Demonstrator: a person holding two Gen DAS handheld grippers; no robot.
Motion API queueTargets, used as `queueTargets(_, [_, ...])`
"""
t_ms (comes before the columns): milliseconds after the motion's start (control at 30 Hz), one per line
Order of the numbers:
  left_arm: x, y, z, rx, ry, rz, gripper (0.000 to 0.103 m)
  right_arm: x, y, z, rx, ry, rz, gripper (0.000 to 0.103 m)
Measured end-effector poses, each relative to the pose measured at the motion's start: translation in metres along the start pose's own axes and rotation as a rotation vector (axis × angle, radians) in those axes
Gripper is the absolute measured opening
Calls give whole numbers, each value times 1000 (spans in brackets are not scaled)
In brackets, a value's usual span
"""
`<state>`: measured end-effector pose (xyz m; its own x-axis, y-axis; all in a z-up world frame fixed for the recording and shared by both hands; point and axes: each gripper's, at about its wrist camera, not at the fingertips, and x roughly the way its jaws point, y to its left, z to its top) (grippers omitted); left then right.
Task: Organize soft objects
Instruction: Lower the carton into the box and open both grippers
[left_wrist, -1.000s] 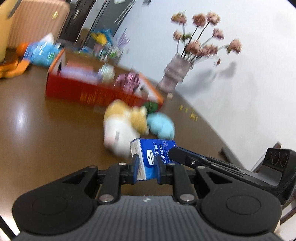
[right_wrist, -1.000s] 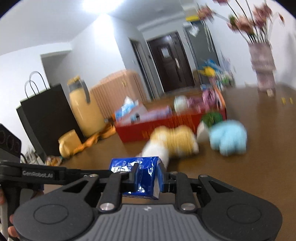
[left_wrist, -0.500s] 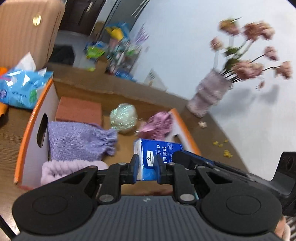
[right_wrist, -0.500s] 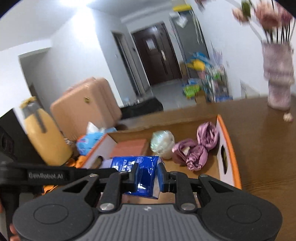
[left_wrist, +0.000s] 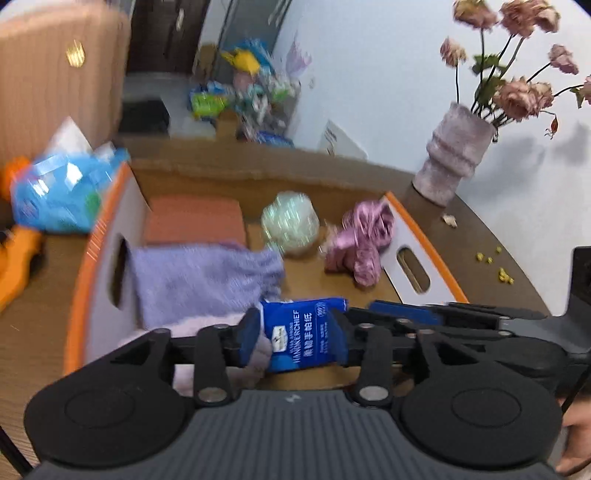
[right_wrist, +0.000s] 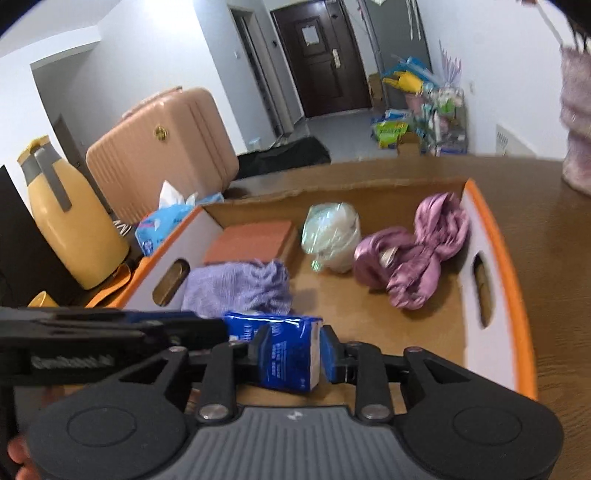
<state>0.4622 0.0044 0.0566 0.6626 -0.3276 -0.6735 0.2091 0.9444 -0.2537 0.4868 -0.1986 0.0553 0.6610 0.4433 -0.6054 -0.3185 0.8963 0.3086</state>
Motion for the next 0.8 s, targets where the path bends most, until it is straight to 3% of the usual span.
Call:
queueTargets(133, [-45, -1, 11, -9, -58, -14, 51, -44, 4, 13, -7, -97, -16, 38])
queueTargets(200, [-73, -4, 13, 3, -124, 15, 61, -74, 8, 18, -26, -161, -34, 44])
queueTargets(267, [-106, -9, 11, 20, -218, 59, 80, -106, 15, 18, -64, -230, -61, 54])
queueTargets(333, [-139, -15, 3, 38, -315, 116, 94, -135, 22, 14, -111, -307, -96, 81])
queueTargets(400, [-166, -22, -10, 63, -405, 181, 100, -165, 30, 3, -177, -409, -153, 98])
queueTargets(533, [-204, -36, -41, 156, -533, 284, 103, -205, 37, -19, -234, -532, -229, 101])
queueTargets(800, [-228, -52, -77, 177, -547, 279, 103, -241, 46, -41, -219, -588, -211, 103])
